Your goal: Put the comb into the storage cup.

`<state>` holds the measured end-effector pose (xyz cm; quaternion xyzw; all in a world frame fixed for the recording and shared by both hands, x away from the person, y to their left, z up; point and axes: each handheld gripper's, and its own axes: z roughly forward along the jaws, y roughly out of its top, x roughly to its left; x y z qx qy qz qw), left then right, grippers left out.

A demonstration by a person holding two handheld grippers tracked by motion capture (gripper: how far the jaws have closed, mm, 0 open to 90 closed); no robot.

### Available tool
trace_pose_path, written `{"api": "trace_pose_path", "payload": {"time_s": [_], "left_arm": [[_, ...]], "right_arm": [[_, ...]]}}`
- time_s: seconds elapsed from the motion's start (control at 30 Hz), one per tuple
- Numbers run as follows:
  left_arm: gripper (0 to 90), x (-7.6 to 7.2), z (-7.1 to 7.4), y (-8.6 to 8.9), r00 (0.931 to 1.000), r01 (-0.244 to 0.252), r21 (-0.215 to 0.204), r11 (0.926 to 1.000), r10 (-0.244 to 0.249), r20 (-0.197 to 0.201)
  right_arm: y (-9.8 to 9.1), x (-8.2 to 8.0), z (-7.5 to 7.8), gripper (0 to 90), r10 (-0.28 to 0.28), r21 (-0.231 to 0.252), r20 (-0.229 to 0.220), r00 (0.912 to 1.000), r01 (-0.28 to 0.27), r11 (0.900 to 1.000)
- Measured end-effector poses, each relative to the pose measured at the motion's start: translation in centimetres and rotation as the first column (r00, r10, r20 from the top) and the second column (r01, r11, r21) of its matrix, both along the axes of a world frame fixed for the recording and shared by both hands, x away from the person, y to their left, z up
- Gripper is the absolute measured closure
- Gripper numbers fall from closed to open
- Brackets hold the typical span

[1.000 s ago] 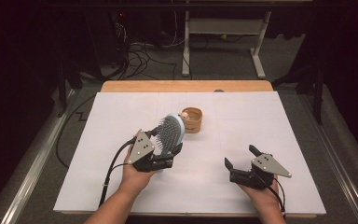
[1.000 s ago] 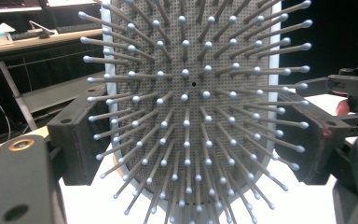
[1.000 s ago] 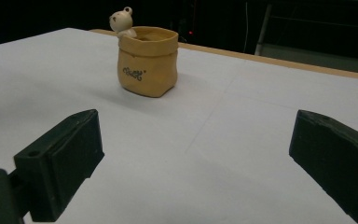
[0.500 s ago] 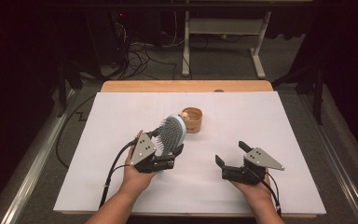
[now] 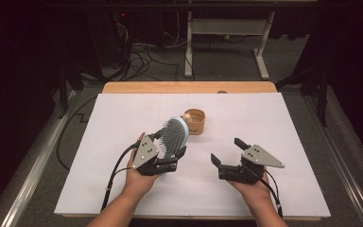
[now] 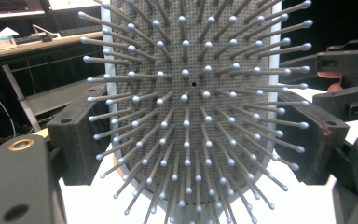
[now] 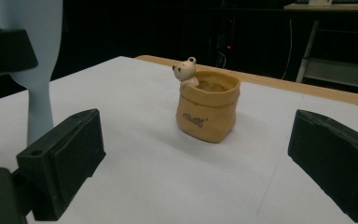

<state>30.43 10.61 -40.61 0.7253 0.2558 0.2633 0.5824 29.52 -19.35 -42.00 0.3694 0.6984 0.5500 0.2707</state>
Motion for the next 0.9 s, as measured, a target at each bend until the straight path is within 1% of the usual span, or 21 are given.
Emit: {"api": "trace_pose_path", "payload": {"time_s": [0.27,0.37,0.6,0.9], "left_arm": [[19.8,0.0,-0.1,0.0,1.0,0.0,0.002,1.0,0.0,0.005],[19.8,0.0,-0.1,0.0,1.0,-0.003,0.002,1.0,0.003,0.002],[19.8,0.0,-0.2,-0.1,1.0,-0.007,0.006,1.0,0.007,0.004],[19.9,0.0,-0.2,-0.1,0.9999,-0.015,0.006,0.9999,0.015,0.007]], "right_arm": [[1.3,0.0,1.3,5.5,0.038,0.018,0.015,0.9992,-0.038,0.9991],[1.7,0.0,1.7,6.7,0.052,0.018,0.024,0.9984,-0.052,0.9985],[2.5,-0.1,2.9,7.1,0.074,0.029,0.036,0.9966,-0.075,0.9968],[3.9,-0.5,4.4,7.3,0.12,0.042,0.056,0.9912,-0.122,0.9916]]}}
